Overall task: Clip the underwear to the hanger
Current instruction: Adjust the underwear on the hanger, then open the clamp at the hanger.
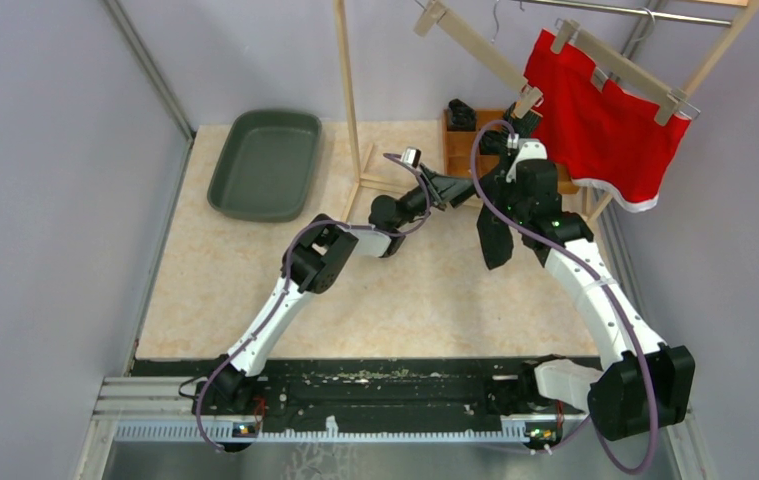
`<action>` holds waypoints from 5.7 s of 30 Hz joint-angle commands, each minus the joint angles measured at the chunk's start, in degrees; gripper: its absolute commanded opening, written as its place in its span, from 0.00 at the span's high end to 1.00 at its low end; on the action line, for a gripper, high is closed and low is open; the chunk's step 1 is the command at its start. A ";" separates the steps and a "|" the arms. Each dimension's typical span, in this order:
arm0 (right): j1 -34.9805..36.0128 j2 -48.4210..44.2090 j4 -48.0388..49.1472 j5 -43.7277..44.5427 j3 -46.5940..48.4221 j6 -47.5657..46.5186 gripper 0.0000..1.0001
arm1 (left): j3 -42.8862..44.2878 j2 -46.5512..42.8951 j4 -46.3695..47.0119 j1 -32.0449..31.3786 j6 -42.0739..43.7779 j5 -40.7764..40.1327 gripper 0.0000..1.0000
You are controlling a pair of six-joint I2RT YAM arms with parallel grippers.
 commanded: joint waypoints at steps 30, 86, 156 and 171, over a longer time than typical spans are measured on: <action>-0.26 -2.96 1.96 -2.94 0.60 0.08 1.00 | 3.81 1.15 15.26 -1.37 -1.27 -0.20 0.40; -0.21 -10.54 0.87 -2.69 1.04 0.89 0.45 | -26.27 -26.35 9.51 3.20 7.42 9.18 1.00; -0.71 16.76 -22.90 -3.38 78.20 -2.62 0.33 | -21.41 -60.89 -62.65 -2.17 64.43 0.37 1.00; -1.60 13.05 -21.57 -1.10 73.18 -3.38 0.32 | -22.82 -62.14 -62.84 -2.17 64.69 -0.20 1.00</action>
